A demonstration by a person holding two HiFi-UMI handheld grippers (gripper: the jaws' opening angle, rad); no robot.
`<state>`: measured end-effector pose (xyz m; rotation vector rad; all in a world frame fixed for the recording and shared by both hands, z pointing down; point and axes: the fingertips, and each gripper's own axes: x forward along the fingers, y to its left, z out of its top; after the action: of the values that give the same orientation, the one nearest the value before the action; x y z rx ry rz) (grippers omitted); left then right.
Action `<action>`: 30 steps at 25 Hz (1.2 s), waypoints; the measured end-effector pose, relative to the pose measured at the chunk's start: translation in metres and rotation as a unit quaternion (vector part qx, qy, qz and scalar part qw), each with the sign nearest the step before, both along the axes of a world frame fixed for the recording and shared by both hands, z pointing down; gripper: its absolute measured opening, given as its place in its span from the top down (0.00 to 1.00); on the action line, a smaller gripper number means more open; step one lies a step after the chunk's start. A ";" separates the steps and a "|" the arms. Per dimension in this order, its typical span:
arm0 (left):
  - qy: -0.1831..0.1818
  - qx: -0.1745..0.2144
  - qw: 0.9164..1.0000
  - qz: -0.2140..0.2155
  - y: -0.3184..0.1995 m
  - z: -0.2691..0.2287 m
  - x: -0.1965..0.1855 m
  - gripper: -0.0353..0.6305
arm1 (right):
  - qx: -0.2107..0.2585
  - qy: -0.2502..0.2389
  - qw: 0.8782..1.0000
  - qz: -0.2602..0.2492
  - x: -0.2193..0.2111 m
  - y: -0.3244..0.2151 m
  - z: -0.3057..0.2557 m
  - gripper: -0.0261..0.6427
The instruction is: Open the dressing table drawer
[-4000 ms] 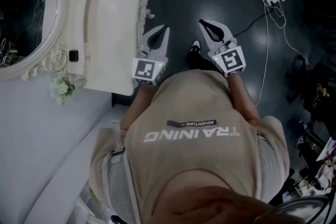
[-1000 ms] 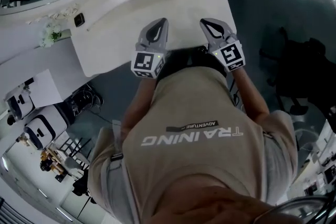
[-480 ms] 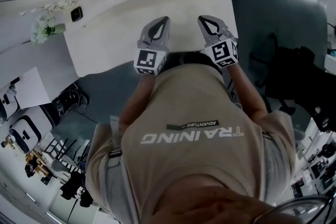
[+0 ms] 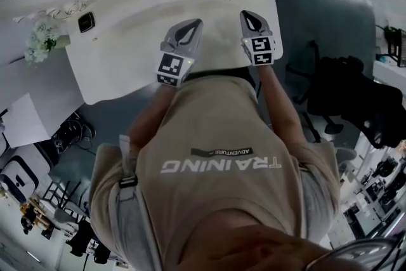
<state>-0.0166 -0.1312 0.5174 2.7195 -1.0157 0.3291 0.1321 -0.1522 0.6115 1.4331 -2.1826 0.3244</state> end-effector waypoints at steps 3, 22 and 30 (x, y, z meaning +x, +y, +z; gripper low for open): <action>-0.002 -0.006 1.000 0.012 -0.004 -0.001 0.007 0.94 | -0.017 -0.009 1.000 0.018 0.002 -0.008 0.009 0.96; -0.013 -0.067 0.995 -0.076 -0.031 0.025 -0.015 0.94 | -0.035 -0.098 0.993 0.059 -0.017 -0.064 0.075 0.75; -0.013 -0.058 0.994 -0.090 -0.029 0.023 -0.034 0.94 | -0.034 -0.102 0.989 0.103 -0.016 -0.069 0.076 0.81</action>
<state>-0.0502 -0.1606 0.5400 2.5039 -1.2000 0.3810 0.1158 -0.2216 0.6875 1.6525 -2.1577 0.6381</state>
